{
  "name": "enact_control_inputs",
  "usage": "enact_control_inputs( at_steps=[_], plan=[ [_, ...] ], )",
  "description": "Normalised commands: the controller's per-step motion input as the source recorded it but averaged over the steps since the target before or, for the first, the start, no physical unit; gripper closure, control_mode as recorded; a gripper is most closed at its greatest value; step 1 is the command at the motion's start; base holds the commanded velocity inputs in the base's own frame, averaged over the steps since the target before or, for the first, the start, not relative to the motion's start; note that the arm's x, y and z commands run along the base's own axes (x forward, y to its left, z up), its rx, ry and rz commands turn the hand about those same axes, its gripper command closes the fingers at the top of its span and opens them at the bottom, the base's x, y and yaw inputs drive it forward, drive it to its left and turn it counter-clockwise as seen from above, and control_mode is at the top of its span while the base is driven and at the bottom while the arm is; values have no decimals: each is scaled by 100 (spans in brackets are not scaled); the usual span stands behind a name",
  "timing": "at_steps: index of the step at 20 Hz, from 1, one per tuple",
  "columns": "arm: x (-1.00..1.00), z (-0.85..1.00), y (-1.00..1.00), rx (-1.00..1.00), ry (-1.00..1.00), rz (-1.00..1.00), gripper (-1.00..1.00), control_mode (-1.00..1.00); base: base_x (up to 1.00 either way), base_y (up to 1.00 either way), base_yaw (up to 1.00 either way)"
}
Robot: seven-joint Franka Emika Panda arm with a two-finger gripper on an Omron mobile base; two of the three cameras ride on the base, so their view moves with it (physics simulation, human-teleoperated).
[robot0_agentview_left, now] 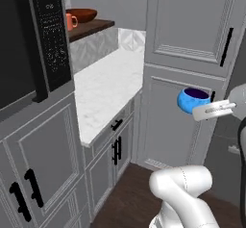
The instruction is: Gather all objects into one cabinet and sort the glasses and bowls to opposite sides.
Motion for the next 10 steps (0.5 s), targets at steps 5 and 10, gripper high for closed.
enact_control_inputs(
  at_steps=[5,10],
  plan=[
    [0,0,0,0,0,0,100,100,71,3,51],
    [0,0,0,0,0,0,100,100,54,-16,44]
  ],
)
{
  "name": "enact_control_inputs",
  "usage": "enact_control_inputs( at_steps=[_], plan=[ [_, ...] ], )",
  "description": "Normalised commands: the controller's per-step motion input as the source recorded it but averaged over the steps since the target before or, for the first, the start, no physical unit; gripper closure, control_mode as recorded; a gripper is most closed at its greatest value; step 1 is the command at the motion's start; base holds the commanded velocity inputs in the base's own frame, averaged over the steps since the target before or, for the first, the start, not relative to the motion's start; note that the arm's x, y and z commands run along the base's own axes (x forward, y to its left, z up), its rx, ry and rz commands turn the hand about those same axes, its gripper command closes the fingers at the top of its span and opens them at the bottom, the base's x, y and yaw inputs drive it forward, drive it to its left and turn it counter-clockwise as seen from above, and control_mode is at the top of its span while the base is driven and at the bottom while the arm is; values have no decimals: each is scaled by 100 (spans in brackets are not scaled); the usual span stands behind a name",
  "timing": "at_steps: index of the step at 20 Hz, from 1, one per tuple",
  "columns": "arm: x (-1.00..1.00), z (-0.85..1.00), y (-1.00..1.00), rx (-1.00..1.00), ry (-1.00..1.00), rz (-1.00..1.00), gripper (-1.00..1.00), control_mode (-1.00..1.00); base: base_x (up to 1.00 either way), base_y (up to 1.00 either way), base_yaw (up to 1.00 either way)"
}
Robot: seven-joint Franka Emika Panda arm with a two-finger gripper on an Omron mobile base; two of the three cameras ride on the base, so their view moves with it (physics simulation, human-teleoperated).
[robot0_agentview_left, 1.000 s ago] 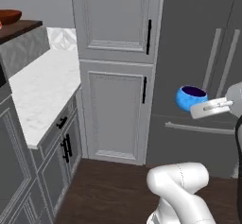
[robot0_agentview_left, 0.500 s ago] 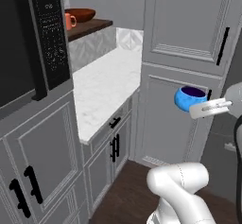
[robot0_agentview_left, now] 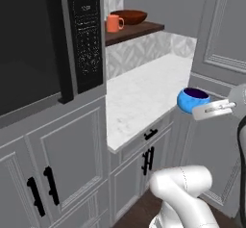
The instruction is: Gather all objects into one cabinet and sort the glasses and bowls to opposite sides.
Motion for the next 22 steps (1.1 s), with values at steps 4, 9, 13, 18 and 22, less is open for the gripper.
enact_control_inputs(
  at_steps=[4,9,13,18,22],
  plan=[
    [0,0,0,0,0,0,100,100,34,-20,45],
    [0,0,0,0,0,0,100,100,44,-29,43],
    [0,0,0,0,0,0,100,100,49,-33,37],
    [0,0,0,0,0,0,100,100,41,-46,31],
    [0,0,0,0,0,0,100,100,24,-46,29]
  ],
)
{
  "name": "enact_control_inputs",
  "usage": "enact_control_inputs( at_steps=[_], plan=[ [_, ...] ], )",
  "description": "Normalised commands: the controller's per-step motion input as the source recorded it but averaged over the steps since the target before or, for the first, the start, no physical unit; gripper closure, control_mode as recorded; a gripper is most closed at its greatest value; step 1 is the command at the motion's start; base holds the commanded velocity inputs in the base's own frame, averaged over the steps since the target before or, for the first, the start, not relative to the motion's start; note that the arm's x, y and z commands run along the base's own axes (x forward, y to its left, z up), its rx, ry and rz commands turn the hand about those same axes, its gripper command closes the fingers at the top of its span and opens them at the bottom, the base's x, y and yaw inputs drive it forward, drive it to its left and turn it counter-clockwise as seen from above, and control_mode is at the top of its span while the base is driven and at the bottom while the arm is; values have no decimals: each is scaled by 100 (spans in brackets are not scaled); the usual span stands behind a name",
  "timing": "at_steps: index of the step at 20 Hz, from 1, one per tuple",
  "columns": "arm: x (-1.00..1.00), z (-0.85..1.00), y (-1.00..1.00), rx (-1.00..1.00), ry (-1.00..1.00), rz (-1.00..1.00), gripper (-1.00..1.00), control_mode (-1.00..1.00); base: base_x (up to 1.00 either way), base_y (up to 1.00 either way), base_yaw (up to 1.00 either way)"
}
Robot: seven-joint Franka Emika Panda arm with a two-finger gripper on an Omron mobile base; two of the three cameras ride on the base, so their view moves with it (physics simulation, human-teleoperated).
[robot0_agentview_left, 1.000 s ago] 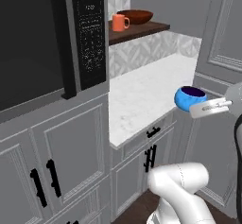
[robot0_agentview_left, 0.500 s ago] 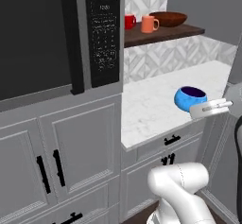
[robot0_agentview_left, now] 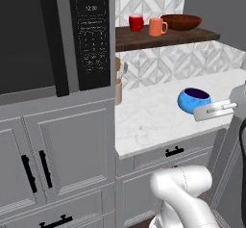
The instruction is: Gather all objects into one cabinet and sort the glasses and bowls to opposite sides.
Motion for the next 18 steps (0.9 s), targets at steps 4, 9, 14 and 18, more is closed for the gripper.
enact_control_inputs(
  at_steps=[4,9,14,18],
  plan=[
    [0,0,0,0,0,0,100,100,34,-24,27],
    [0,0,0,0,0,0,100,100,36,-33,28],
    [0,0,0,0,0,0,100,100,16,-58,18],
    [0,0,0,0,0,0,100,100,42,-32,13]
  ],
)
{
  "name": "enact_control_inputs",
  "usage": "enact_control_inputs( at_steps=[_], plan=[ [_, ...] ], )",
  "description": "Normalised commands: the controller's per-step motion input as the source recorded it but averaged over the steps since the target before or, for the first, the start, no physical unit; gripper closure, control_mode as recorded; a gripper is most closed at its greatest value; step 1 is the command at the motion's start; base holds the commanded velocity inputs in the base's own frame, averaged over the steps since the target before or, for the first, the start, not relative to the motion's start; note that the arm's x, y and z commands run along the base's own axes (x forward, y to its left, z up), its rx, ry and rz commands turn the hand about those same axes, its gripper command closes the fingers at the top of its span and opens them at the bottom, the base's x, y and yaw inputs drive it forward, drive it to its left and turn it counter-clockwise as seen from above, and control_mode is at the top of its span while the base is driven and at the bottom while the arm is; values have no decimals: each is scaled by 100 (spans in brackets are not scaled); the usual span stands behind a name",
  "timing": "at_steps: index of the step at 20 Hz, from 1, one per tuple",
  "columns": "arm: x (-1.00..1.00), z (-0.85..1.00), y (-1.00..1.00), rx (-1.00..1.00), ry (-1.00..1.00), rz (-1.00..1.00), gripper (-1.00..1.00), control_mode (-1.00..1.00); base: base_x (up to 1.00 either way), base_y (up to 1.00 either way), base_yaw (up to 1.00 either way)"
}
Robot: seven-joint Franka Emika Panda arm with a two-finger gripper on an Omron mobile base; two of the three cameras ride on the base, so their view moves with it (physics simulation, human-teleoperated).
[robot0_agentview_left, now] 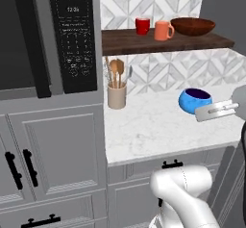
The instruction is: Gather all objects into one cabinet and sort the glasses and bowls to opposite sides.
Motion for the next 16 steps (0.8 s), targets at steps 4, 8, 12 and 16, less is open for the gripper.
enact_control_inputs(
  at_steps=[4,8,12,16],
  plan=[
    [0,0,0,0,0,0,100,100,51,-13,16],
    [0,0,0,0,0,0,100,100,29,-19,16],
    [0,0,0,0,0,0,100,100,29,-10,12],
    [0,0,0,0,0,0,100,100,4,-3,4]
  ],
)
